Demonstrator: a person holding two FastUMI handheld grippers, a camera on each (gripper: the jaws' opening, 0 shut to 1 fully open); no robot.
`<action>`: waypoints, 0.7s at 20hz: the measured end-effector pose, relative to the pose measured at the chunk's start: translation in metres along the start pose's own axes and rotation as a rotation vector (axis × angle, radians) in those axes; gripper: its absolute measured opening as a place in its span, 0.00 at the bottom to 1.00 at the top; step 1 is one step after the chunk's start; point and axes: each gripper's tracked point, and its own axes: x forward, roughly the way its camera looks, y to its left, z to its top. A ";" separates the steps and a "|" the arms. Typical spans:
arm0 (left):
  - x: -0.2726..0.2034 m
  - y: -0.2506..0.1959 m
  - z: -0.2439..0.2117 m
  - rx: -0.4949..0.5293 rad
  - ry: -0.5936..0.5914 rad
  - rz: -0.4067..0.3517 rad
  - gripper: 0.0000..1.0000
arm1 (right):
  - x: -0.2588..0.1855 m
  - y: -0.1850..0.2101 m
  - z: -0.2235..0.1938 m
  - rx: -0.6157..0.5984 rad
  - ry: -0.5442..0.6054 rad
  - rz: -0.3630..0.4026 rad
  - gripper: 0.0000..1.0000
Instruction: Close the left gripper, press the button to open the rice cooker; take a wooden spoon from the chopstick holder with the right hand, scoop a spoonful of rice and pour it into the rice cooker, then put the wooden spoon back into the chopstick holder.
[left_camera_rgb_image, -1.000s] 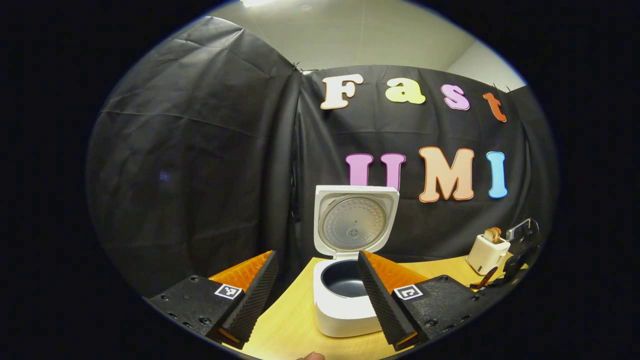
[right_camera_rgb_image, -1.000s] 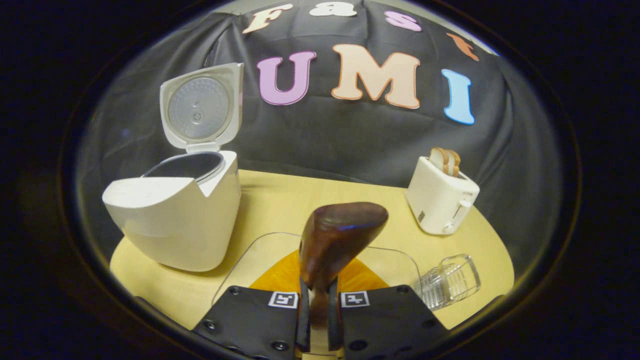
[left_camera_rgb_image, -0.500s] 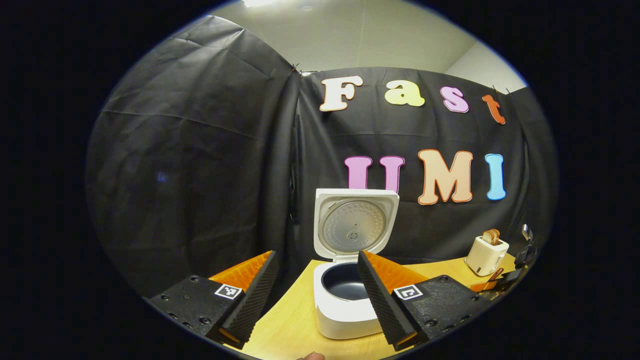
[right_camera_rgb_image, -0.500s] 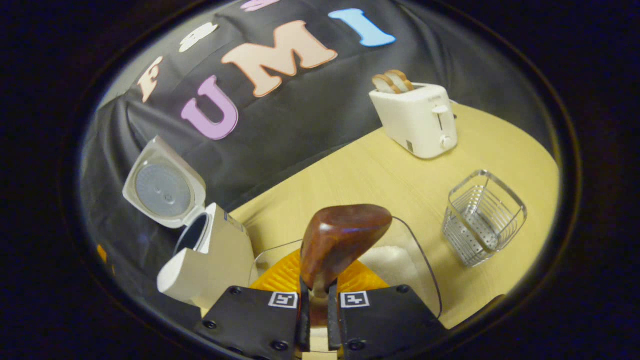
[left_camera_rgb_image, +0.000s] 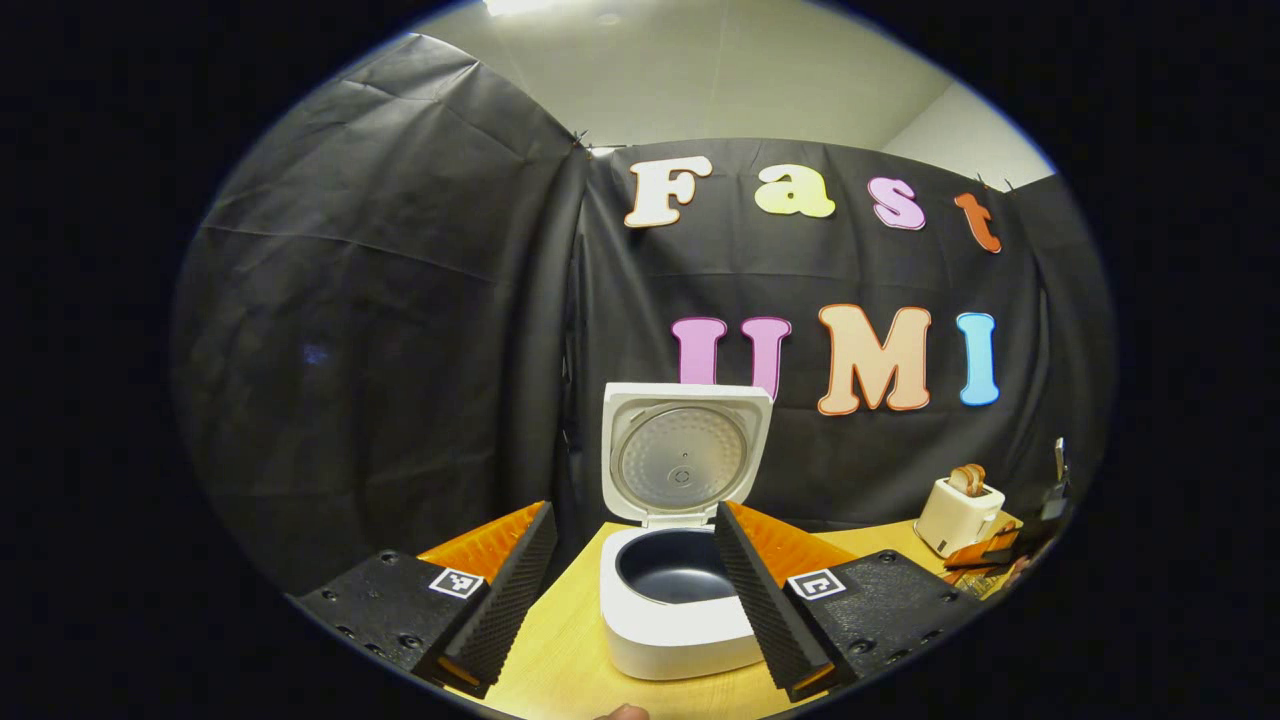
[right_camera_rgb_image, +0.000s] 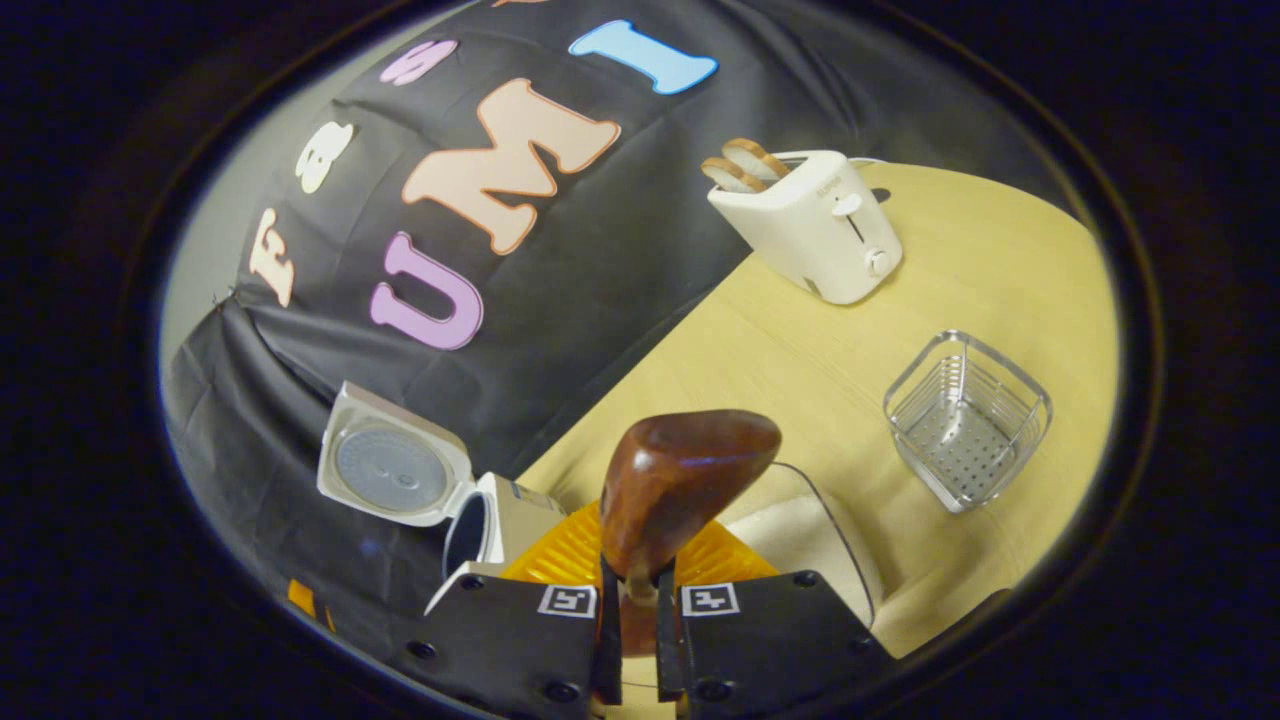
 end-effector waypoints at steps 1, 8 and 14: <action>-0.001 0.001 0.001 -0.001 -0.002 0.002 0.94 | 0.000 0.009 0.004 0.030 0.004 0.022 0.17; -0.003 0.011 0.003 -0.018 -0.008 0.016 0.91 | -0.003 0.093 0.021 0.128 0.020 0.168 0.17; -0.005 0.029 -0.010 -0.046 0.016 0.022 0.94 | 0.013 0.178 0.010 0.068 0.045 0.267 0.17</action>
